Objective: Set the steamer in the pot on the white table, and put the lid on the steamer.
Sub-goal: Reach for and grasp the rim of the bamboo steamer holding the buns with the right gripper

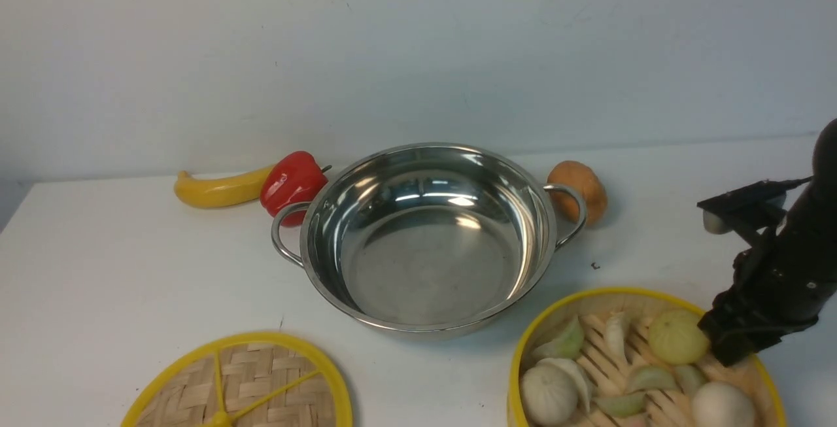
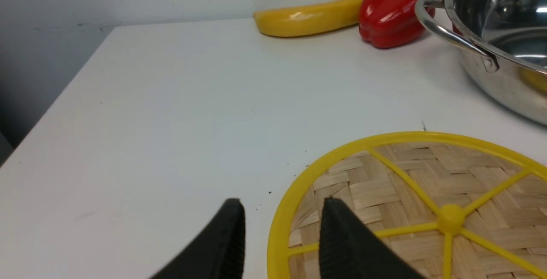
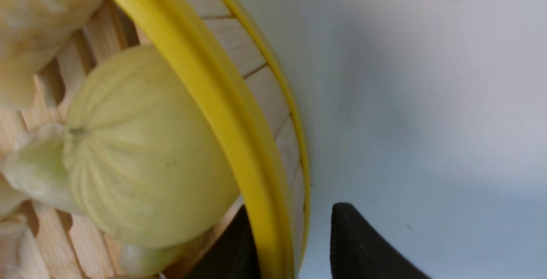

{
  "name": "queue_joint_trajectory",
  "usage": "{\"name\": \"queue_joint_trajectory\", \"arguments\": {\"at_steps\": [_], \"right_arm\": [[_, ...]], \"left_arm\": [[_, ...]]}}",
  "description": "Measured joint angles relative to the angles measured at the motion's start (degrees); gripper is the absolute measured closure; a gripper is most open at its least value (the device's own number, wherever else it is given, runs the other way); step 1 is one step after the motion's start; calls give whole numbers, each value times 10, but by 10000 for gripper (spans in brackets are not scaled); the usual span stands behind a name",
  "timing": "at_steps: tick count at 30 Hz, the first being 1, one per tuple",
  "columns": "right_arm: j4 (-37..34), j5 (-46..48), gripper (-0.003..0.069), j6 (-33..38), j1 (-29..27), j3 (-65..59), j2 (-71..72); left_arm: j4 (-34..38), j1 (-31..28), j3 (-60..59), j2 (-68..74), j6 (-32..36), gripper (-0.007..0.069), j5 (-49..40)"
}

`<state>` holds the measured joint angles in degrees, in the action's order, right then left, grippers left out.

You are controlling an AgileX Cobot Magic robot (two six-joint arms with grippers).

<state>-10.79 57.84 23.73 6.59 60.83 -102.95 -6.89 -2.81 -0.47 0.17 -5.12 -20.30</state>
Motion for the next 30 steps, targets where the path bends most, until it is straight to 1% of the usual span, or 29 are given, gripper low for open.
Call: {"name": "queue_joint_trajectory", "arguments": {"at_steps": [6, 22, 26, 28, 29, 30], "right_arm": [[5, 9, 457, 0, 0, 0, 0], [6, 33, 456, 0, 0, 1, -1], [11, 35, 509, 0, 0, 1, -1], [13, 35, 554, -3, 0, 1, -1], [13, 35, 559, -3, 0, 1, -1], [20, 31, 582, -2, 0, 2, -1]], "left_arm": [[0, 0, 0, 0, 0, 384, 0], [0, 0, 0, 0, 0, 384, 0], [0, 0, 0, 0, 0, 384, 0], [0, 0, 0, 0, 0, 384, 0], [0, 0, 0, 0, 0, 384, 0], [0, 0, 0, 0, 0, 384, 0]]}}
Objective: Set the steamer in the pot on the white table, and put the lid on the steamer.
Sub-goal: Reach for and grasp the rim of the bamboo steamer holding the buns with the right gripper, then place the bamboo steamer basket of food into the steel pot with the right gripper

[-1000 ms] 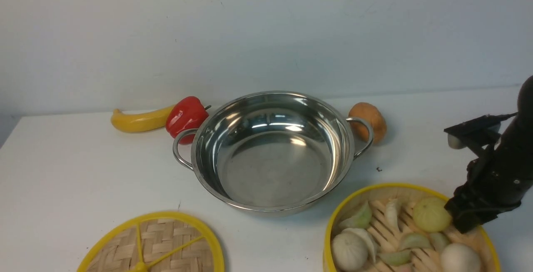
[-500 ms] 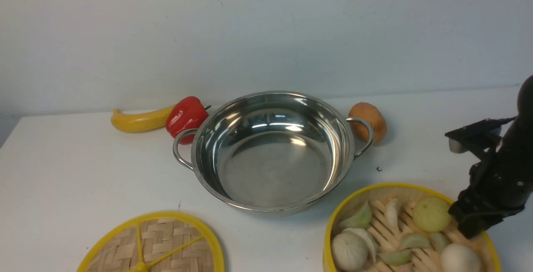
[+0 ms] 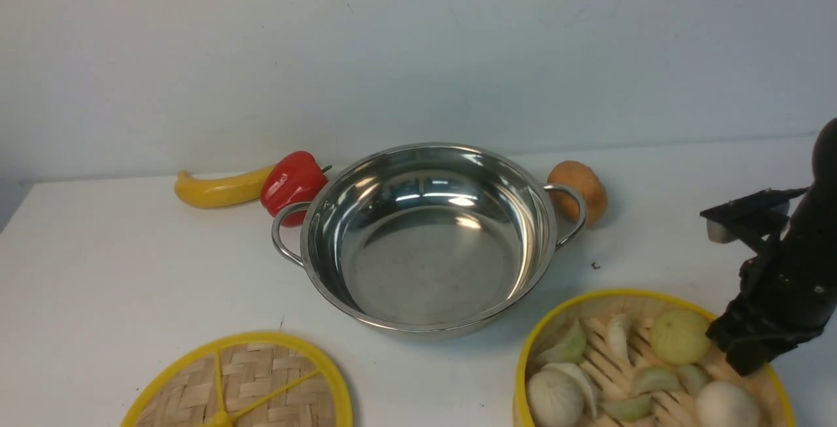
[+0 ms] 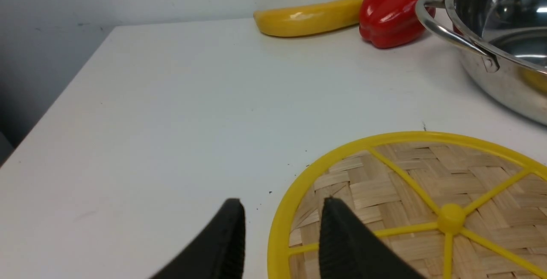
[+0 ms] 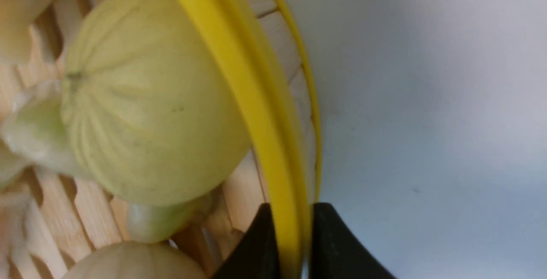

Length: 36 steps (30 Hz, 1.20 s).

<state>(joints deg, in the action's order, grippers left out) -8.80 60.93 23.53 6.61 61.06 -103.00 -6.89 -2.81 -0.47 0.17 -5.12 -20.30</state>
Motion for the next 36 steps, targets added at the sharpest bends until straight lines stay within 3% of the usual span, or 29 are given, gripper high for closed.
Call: {"name": "queue_joint_trajectory", "arguments": {"at_steps": [11, 24, 31, 36], "right_arm": [[24, 24, 581, 10, 1, 13, 13], [31, 94, 581, 8, 1, 191, 19], [-19, 94, 581, 6, 1, 263, 19], [-13, 100, 581, 6, 1, 267, 19]], "left_arm": [[0, 0, 0, 0, 0, 384, 0], [0, 0, 0, 0, 0, 384, 0], [0, 0, 0, 0, 0, 384, 0], [0, 0, 0, 0, 0, 384, 0]]}}
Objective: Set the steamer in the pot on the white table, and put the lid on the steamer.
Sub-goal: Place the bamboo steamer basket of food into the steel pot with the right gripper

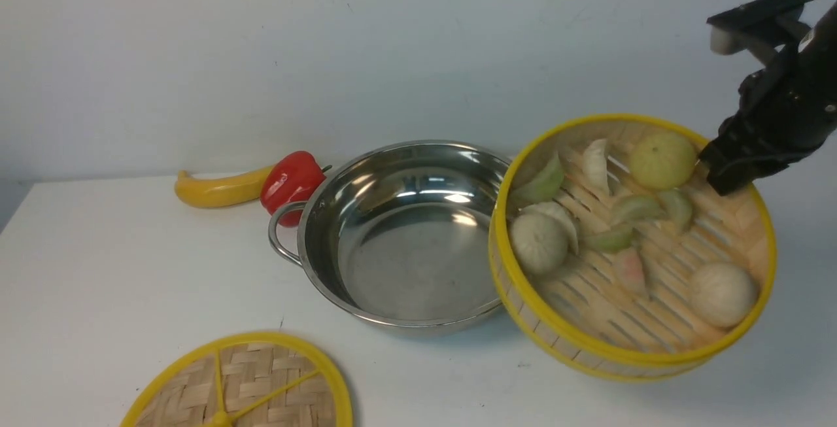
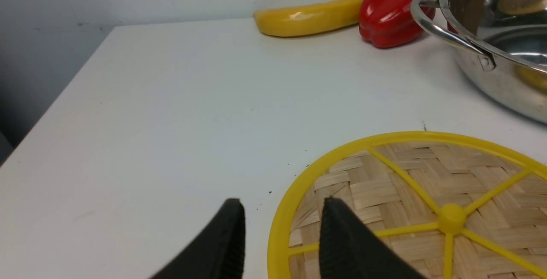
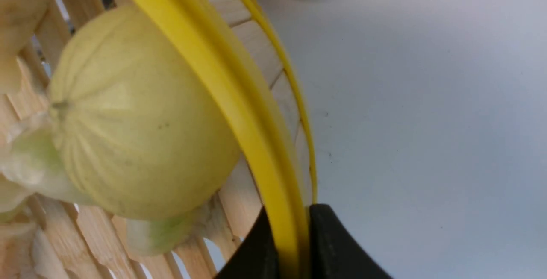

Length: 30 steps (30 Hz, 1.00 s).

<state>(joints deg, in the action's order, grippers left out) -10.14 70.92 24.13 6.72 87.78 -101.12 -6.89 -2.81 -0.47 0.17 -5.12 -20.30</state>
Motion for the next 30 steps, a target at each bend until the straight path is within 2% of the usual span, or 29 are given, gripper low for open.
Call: {"name": "queue_joint_trajectory", "arguments": {"at_steps": [6, 13, 22, 30], "right_arm": [[-25, 2, 581, 0, 5, 8, 0], [-22, 3, 581, -1, 48, 63, -23], [-22, 6, 581, -24, 88, 173, -123], [-58, 6, 582, -40, 122, 297, -199]], "left_arm": [[0, 0, 0, 0, 0, 384, 0], [0, 0, 0, 0, 0, 384, 0], [0, 0, 0, 0, 0, 384, 0], [0, 0, 0, 0, 0, 384, 0]]}}
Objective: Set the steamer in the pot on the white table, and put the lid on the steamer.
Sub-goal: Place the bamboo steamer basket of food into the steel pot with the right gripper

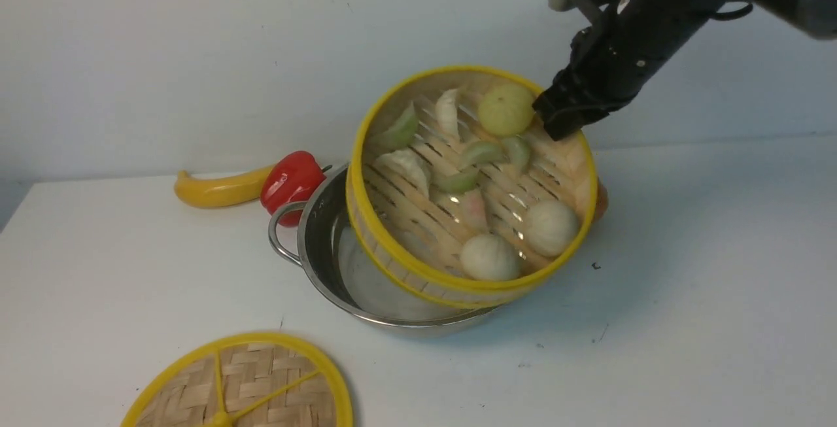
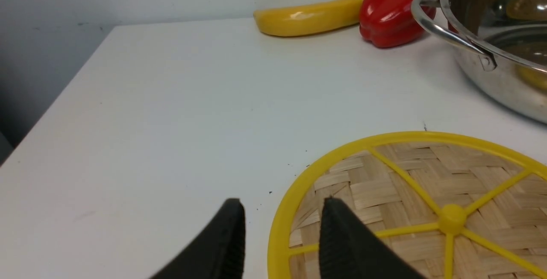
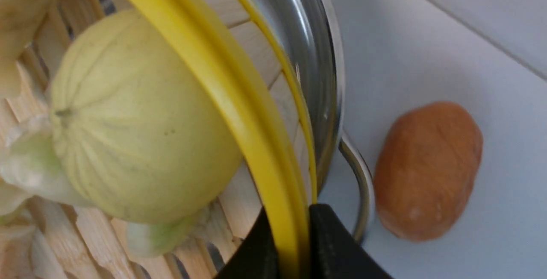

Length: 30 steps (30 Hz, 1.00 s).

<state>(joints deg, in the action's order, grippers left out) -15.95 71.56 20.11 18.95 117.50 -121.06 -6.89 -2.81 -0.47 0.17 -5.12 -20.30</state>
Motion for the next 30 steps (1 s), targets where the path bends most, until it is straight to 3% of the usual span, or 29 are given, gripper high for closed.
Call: {"name": "queue_joint_trajectory", "arguments": {"at_steps": [7, 23, 30], "right_arm": [[-15, 1, 582, -65, 11, 64, -48], [-22, 2, 582, -120, 29, 71, -102], [14, 2, 582, -144, 30, 71, -122]], "left_arm": [[0, 0, 0, 0, 0, 384, 0], [0, 0, 0, 0, 0, 384, 0], [0, 0, 0, 0, 0, 384, 0]]}}
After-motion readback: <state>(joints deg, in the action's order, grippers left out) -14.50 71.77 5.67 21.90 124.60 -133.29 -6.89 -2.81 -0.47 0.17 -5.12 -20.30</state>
